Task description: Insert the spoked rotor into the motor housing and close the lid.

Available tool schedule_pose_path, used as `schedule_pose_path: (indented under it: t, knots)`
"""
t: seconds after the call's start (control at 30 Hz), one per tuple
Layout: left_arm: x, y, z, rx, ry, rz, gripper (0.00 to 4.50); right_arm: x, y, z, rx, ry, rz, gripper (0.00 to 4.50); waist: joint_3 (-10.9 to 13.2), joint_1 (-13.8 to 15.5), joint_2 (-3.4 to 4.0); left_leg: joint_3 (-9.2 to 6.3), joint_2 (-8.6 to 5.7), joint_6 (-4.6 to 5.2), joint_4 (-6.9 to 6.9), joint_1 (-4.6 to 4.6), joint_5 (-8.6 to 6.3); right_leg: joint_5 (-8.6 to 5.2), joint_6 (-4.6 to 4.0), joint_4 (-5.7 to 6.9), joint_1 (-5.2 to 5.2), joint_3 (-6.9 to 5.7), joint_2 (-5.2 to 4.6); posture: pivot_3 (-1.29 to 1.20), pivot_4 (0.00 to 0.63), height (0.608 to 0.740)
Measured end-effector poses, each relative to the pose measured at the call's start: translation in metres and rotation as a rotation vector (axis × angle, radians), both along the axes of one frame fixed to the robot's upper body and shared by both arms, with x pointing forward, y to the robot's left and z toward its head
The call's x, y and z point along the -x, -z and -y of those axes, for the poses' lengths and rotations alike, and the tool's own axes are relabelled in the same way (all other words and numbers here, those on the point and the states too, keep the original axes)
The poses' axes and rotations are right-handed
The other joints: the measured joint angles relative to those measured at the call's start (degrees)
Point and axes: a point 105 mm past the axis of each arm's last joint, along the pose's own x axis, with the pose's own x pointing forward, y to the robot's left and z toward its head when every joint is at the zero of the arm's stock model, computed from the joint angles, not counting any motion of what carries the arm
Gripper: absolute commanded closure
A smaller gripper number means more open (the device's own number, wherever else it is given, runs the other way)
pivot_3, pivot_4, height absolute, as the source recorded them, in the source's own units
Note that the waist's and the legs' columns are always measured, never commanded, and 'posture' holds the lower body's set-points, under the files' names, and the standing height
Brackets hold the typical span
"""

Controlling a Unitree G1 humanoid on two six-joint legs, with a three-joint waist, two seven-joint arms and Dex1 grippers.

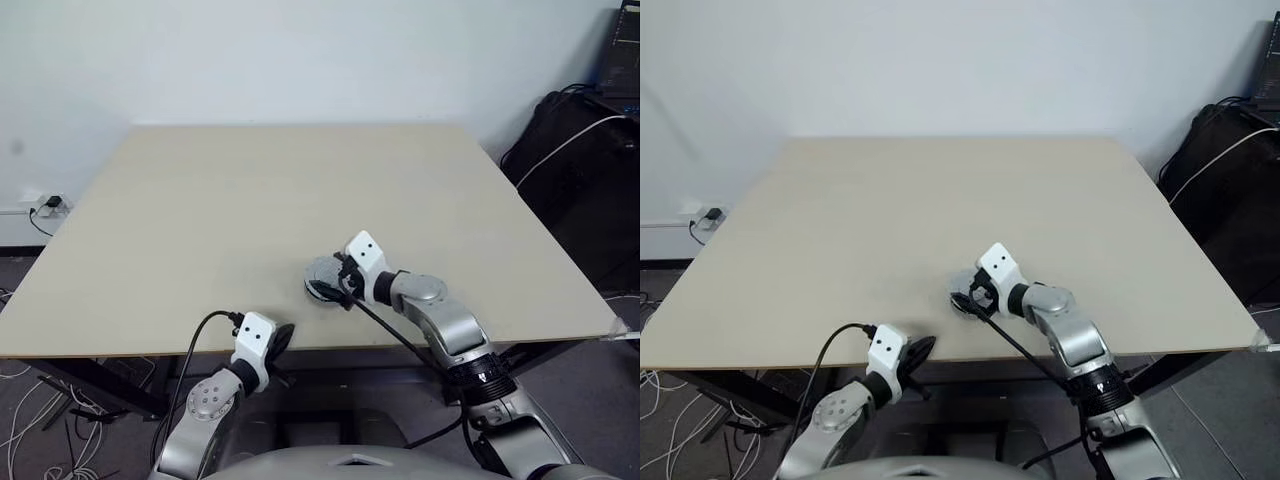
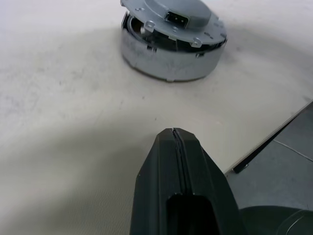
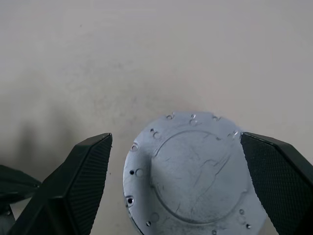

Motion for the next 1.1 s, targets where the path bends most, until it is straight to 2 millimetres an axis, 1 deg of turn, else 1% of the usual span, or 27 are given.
schedule_pose_path:
  t: [0.2, 0.33, 0.47, 0.53, 0.63, 0.67, 1.1]
  knots:
    - [0.002, 0.003, -0.002, -0.007, -0.002, -0.016, 4.5, -0.008, 0.015, 0.001, 0.041, 0.037, -0.019, 0.02, 0.0, 0.01, 0.0, 0.0, 0.0, 0.0, 0.0, -0.01, 0.0, 0.0, 0.0, 0.0, 0.0, 0.0, 0.0, 0.0, 0.0, 0.74]
    - [0.003, 0.004, -0.003, -0.009, -0.005, -0.021, 4.5, -0.01, 0.022, -0.001, 0.037, 0.049, -0.037, 0.02, 0.0, -0.03, 0.01, 0.01, 0.0, -0.01, -0.01, -0.01, 0.0, 0.0, 0.0, 0.0, -0.01, 0.0, 0.01, 0.0, 0.0, 0.74]
    - [0.004, 0.005, -0.005, -0.012, -0.012, -0.027, 4.5, -0.012, 0.029, 0.003, 0.062, 0.072, -0.05, 0.02, 0.0, -0.02, 0.01, 0.01, 0.0, -0.01, 0.0, 0.0, 0.0, 0.0, 0.0, 0.01, 0.0, 0.01, 0.0, 0.0, 0.0, 0.74]
    - [0.004, 0.005, -0.006, -0.012, -0.015, -0.026, 4.5, -0.013, 0.029, 0.004, 0.067, 0.077, -0.049, 0.4, -0.01, -0.02, 0.02, 0.01, 0.0, -0.01, 0.0, 0.01, 0.0, 0.0, 0.0, 0.01, 0.01, 0.0, 0.0, 0.0, 0.0, 0.74]
    - [0.004, 0.005, -0.006, -0.011, -0.015, -0.026, 4.5, -0.013, 0.029, 0.004, 0.069, 0.077, -0.047, 1.27, -0.02, -0.03, 0.03, 0.01, 0.0, -0.01, 0.0, 0.01, 0.0, 0.0, 0.0, 0.01, 0.01, 0.01, 0.0, 0.0, 0.0, 0.74]
    - [0.004, 0.005, -0.006, -0.011, -0.015, -0.026, 4.5, -0.013, 0.029, 0.004, 0.069, 0.077, -0.047, 1.32, -0.02, -0.02, 0.04, 0.0, 0.0, -0.01, 0.0, 0.01, 0.0, 0.0, 0.0, 0.01, 0.01, 0.01, -0.01, 0.0, 0.0, 0.74]
    - [0.003, 0.003, -0.004, -0.005, -0.007, -0.018, 4.5, -0.008, 0.028, 0.006, 0.099, 0.036, -0.053, 1.32, -0.04, 0.06, 0.06, 0.0, -0.01, 0.01, -0.01, 0.0, -0.01, 0.0, -0.01, -0.01, 0.0, 0.0, -0.03, 0.0, 0.0, 0.74]
